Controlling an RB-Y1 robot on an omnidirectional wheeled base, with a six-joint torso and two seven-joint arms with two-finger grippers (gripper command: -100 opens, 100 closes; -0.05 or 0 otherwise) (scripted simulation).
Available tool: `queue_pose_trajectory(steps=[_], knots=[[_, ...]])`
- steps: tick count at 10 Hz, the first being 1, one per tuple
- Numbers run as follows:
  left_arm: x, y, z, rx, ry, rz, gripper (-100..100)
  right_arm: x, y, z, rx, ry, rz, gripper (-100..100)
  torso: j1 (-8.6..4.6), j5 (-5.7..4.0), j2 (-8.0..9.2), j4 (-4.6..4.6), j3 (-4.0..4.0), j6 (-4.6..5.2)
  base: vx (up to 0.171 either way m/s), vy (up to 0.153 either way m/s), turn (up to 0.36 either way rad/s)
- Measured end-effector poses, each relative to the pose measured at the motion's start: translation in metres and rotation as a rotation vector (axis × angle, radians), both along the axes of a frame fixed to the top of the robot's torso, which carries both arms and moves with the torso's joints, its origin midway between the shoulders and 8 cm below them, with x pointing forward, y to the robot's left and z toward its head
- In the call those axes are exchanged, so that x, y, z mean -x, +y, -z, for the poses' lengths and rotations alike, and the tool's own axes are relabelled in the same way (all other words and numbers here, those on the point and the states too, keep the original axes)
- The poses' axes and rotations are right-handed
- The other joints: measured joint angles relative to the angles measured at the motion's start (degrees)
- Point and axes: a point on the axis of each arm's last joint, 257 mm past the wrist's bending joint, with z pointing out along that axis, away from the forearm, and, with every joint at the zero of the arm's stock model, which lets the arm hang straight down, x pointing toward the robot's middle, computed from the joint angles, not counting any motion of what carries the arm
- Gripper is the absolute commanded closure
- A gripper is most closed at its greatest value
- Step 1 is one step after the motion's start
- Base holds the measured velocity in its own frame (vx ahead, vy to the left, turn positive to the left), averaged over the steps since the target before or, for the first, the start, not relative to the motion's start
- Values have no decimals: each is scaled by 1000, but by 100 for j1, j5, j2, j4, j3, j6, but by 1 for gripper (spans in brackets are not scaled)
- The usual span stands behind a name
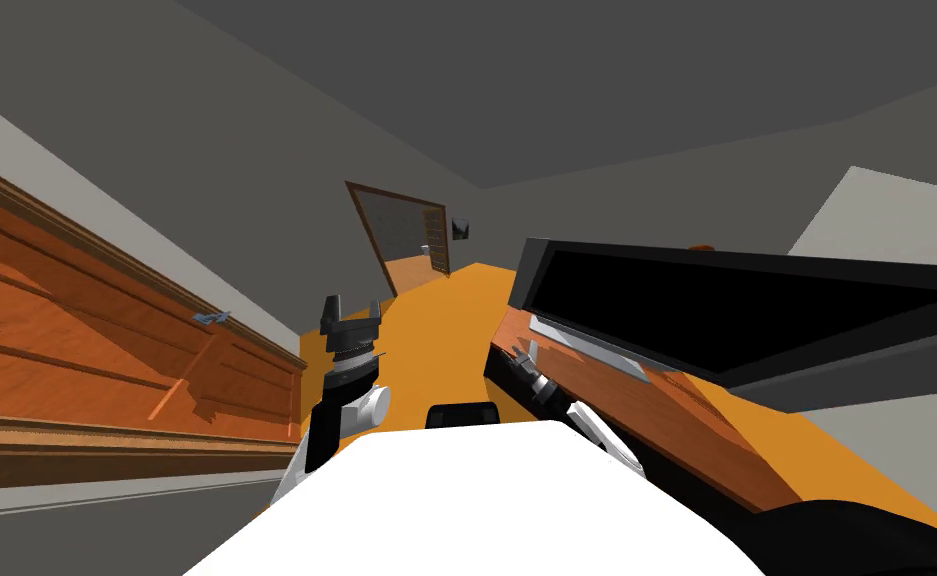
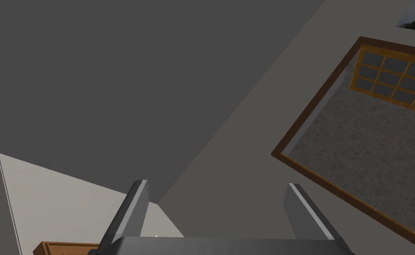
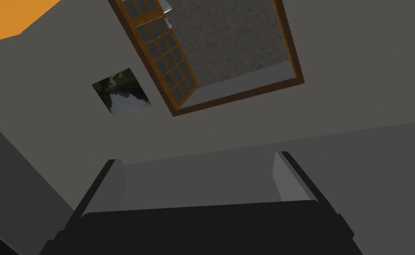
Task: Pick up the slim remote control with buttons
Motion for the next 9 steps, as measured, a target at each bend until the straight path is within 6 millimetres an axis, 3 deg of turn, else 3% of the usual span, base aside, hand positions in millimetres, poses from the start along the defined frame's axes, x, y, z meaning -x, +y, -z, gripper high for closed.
queue_pose_trajectory(steps=[4, 7, 9], knots=[[0, 0, 0, 0, 0, 0, 0, 9, -10, 37, 162, 47, -43, -100, -3, 0, -4, -1, -2, 2, -16, 5, 193], [0, 0, 0, 0, 0, 0, 0, 27, -20, 81, 334, 98, -106, -100, -4, -1, -1, 0, 0, -4, -19, -3, 187], [0, 0, 0, 0, 0, 0, 0, 45, -39, 118, 453, 139, -151, -100, -7, -1, -1, 0, 0, -3, -20, -7, 219]])
